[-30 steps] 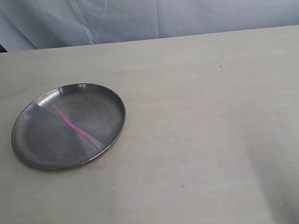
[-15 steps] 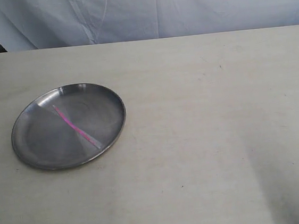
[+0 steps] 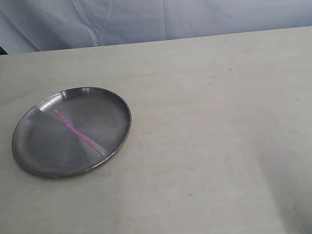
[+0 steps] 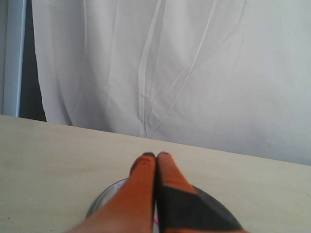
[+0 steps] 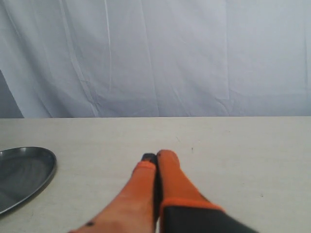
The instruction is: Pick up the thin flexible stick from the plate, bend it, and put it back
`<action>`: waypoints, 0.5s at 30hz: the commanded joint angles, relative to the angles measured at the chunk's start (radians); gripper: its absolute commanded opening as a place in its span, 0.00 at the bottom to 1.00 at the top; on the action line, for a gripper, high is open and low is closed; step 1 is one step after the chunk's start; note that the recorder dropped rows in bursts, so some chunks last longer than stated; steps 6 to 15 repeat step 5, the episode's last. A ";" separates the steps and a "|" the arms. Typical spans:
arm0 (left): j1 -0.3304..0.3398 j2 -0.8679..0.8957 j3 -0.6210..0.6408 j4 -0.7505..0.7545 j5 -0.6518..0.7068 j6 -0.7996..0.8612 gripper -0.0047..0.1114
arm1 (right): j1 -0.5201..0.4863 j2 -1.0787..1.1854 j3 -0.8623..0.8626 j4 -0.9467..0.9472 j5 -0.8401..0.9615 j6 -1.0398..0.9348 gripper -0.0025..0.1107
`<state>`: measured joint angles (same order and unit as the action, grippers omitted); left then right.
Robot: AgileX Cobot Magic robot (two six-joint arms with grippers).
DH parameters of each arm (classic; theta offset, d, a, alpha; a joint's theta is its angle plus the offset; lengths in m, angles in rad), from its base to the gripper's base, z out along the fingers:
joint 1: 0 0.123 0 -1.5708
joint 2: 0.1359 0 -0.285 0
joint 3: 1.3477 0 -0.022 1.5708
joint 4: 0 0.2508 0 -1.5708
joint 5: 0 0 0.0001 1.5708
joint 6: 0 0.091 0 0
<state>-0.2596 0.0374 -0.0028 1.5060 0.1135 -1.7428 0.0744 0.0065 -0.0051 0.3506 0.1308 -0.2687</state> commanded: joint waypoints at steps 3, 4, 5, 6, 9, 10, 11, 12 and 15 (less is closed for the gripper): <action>-0.005 -0.002 0.003 0.004 -0.002 0.000 0.04 | -0.005 -0.007 0.005 -0.001 -0.006 0.000 0.02; -0.005 -0.002 0.003 0.004 -0.002 0.000 0.04 | -0.005 -0.007 0.005 -0.001 -0.006 0.000 0.02; -0.005 -0.002 0.003 0.004 -0.002 0.000 0.04 | -0.005 -0.007 0.005 -0.001 -0.006 0.000 0.02; -0.005 -0.002 0.003 0.004 -0.002 0.000 0.04 | -0.005 -0.007 0.005 -0.001 -0.006 0.000 0.02; -0.005 -0.002 0.003 0.004 -0.002 0.000 0.04 | -0.005 -0.007 0.005 -0.001 -0.006 0.000 0.02; -0.005 -0.002 0.003 0.004 -0.002 0.000 0.04 | -0.005 -0.007 0.005 -0.001 -0.006 0.000 0.02; -0.005 -0.002 0.003 0.004 -0.002 0.000 0.04 | -0.005 -0.007 0.005 -0.001 -0.006 0.000 0.02; -0.005 -0.002 0.003 0.004 -0.002 0.000 0.04 | -0.005 -0.007 0.005 -0.001 -0.006 0.000 0.02; -0.005 -0.002 0.003 0.004 -0.002 0.000 0.04 | -0.005 -0.007 0.005 -0.001 -0.006 0.000 0.02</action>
